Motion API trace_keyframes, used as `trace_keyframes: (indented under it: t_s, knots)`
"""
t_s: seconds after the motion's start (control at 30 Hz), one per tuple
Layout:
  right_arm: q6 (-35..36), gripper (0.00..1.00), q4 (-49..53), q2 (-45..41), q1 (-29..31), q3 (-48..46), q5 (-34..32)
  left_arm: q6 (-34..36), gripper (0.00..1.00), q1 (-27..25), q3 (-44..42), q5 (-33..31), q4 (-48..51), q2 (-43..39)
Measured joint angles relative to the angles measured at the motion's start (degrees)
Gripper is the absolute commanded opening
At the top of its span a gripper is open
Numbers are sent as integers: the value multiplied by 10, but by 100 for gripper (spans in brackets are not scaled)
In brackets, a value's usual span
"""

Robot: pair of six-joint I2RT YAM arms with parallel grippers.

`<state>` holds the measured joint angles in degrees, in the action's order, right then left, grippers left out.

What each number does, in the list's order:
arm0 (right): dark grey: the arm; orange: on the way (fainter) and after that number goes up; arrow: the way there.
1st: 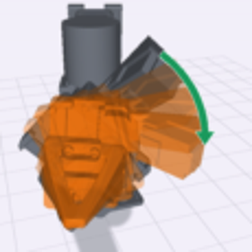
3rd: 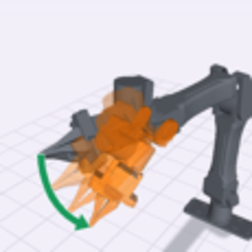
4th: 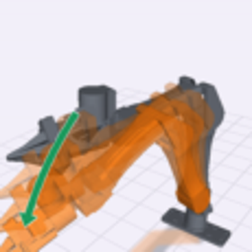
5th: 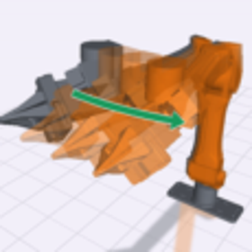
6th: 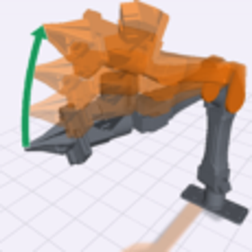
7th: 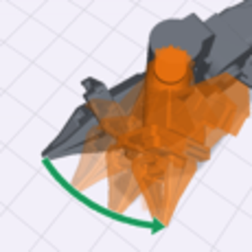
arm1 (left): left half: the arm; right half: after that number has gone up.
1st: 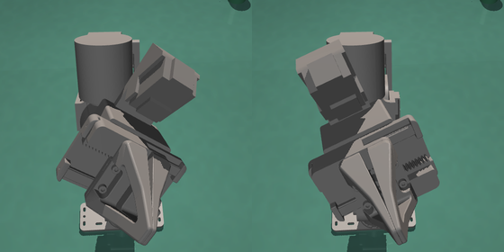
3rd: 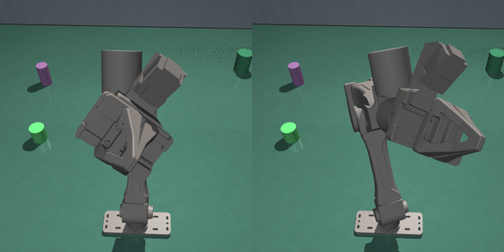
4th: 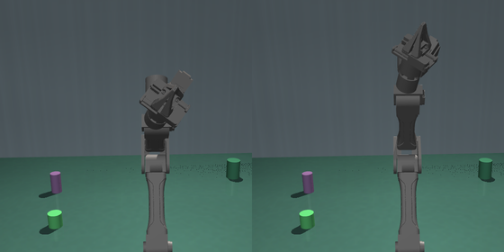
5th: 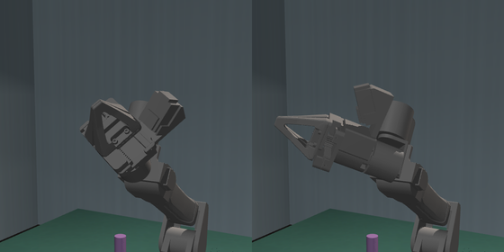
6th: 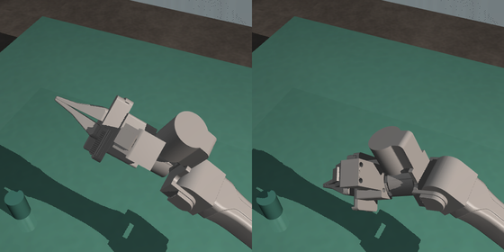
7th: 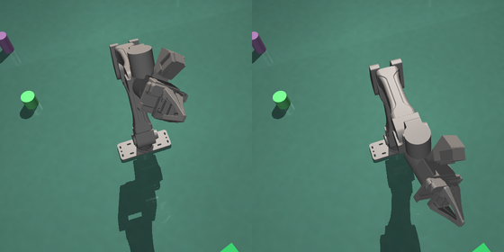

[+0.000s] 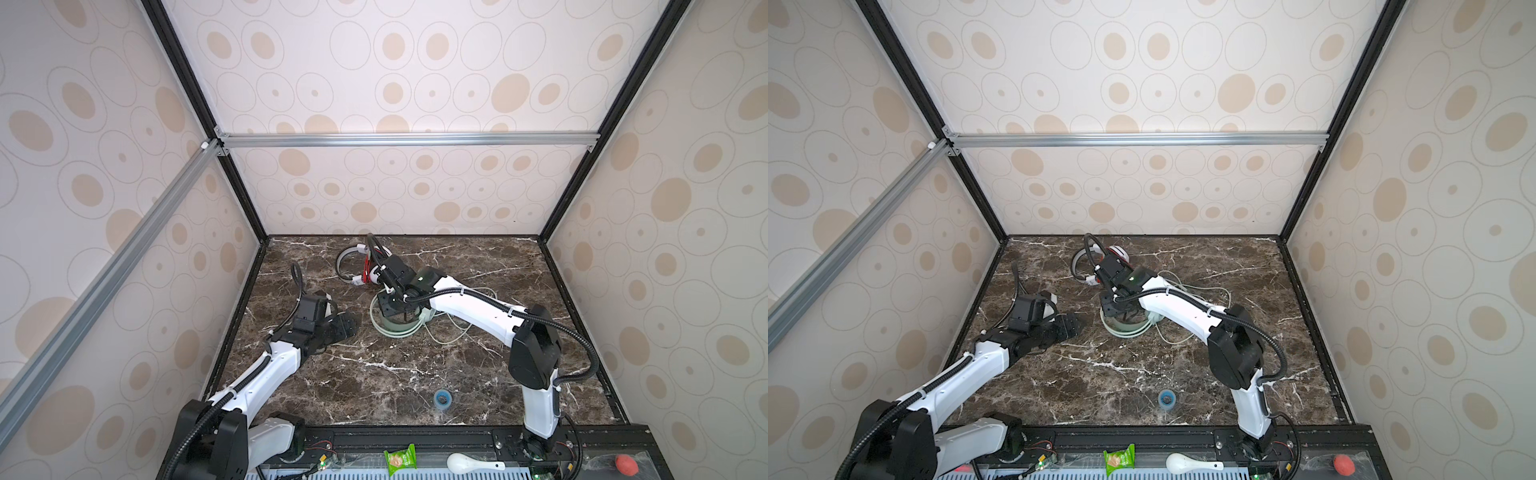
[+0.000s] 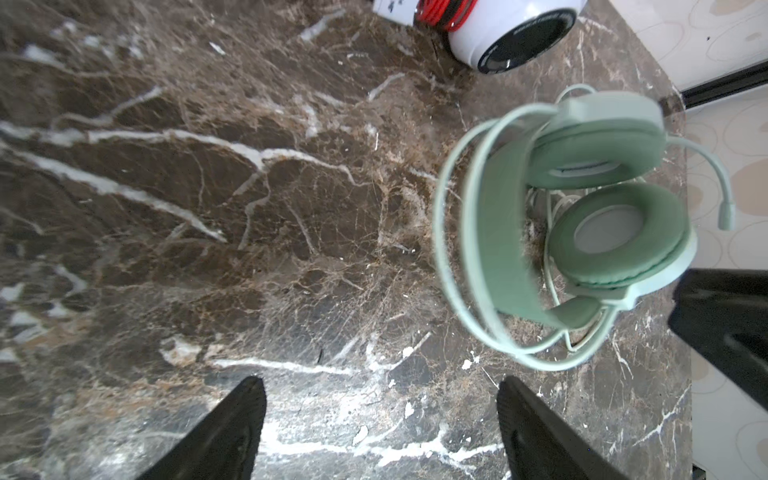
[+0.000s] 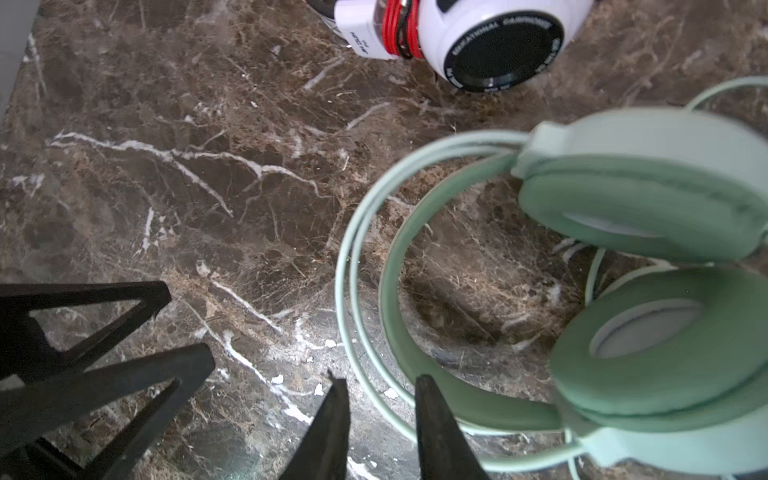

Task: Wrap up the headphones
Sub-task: 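Close the left gripper on the green headband beside the right gripper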

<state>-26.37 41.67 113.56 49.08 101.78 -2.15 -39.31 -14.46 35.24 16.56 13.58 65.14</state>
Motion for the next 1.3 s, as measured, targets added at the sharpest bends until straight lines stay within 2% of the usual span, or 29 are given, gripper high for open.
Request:
trace_keyframes:
  t_s: [0.17, 0.27, 0.33, 0.43, 0.53, 0.7, 0.83, 1.03, 1.2, 1.3]
  knots:
    - [52, 46, -29, -19, -9, -9, 23, -35, 90, -1, 0, -12, 2, -14]
    - [75, 59, -39, -50, -20, -21, 35, -66, 94, -14, 2, -36, 13, -14]
    - [91, 67, -49, -79, -32, -34, 38, -90, 95, -39, 12, -61, 25, -7]
    - [111, 74, -63, -129, -53, -63, 38, -128, 96, -88, 43, -98, 41, 22]
    - [120, 76, -75, -161, -78, -84, 39, -168, 95, -126, 70, -122, 42, 61]
    - [126, 76, -92, -196, -124, -146, 47, -209, 89, -162, 129, -154, 54, 156]
    - [129, 77, -91, -219, -167, -191, 50, -226, 84, -173, 185, -177, 71, 232]
    - [132, 77, -101, -272, -230, -233, 49, -239, 73, -188, 238, -201, 106, 293]
    - [139, 77, -110, -290, -247, -237, 45, -239, 69, -199, 266, -208, 126, 344]
    - [140, 77, -114, -291, -254, -237, 45, -235, 62, -202, 292, -209, 132, 382]
